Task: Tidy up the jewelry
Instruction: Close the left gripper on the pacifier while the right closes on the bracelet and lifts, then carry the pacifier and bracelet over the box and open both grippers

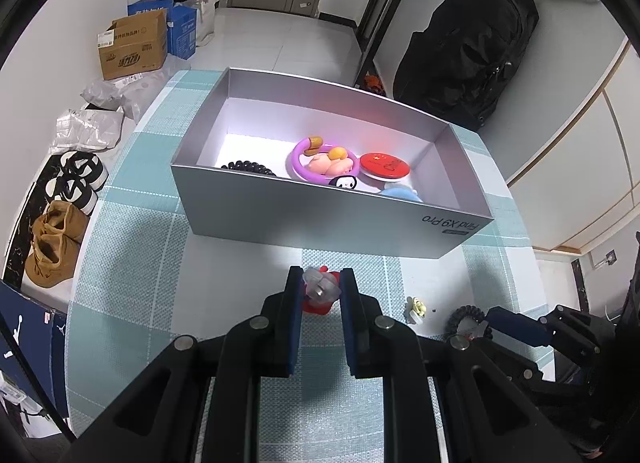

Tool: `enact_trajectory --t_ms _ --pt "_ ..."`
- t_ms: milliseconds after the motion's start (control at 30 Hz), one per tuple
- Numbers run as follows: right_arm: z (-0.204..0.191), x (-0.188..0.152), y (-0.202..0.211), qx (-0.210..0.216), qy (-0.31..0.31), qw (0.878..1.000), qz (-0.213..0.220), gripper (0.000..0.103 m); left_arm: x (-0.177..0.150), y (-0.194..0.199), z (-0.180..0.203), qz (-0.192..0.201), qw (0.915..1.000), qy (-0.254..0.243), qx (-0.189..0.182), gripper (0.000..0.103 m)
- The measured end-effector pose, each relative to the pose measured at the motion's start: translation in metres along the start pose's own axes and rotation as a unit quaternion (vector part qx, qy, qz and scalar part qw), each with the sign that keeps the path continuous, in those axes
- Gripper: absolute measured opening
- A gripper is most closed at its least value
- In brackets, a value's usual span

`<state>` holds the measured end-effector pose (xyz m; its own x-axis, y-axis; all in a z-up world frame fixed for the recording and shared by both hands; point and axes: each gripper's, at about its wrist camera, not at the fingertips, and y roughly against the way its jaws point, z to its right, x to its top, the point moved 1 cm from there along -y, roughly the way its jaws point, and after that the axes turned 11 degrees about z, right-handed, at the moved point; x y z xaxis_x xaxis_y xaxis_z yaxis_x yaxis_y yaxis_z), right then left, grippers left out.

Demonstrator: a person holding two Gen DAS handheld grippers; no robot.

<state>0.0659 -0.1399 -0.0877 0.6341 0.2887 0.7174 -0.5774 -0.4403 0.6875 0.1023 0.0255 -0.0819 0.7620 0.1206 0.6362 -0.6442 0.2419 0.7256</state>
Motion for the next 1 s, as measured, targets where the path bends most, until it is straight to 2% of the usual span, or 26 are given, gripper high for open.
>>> enact_trajectory --t_ms 367,400,433,467,733,800,1000 --pt "0.006 0.007 0.008 0.018 -0.028 0.999 0.022 0.026 0.0 0.005 0.001 0.004 1.0 0.002 -0.008 0.013" --pt "0.008 0.009 0.009 0.023 -0.035 0.999 0.026 0.023 0.0 0.006 0.002 0.006 0.9999 0.003 -0.011 0.013" --pt "0.009 0.01 0.01 0.027 -0.04 0.998 0.029 0.007 0.0 0.007 0.002 0.006 0.9999 0.004 -0.013 0.013" --pt "0.01 0.012 0.01 0.03 -0.045 0.998 0.03 0.005 0.001 0.008 0.002 0.008 0.9998 0.005 -0.016 0.013" --pt "0.01 0.018 0.01 0.04 -0.058 0.997 0.038 0.006 0.004 0.022 0.004 0.03 0.999 0.0 -0.032 0.013" --pt "0.015 0.018 0.013 0.044 -0.068 0.996 0.039 0.009 0.006 0.021 0.003 0.029 0.9989 0.007 -0.036 0.013" --pt "0.007 0.007 0.008 0.05 -0.053 0.997 0.01 0.01 0.008 0.016 0.002 0.02 0.9985 0.022 -0.046 0.013"
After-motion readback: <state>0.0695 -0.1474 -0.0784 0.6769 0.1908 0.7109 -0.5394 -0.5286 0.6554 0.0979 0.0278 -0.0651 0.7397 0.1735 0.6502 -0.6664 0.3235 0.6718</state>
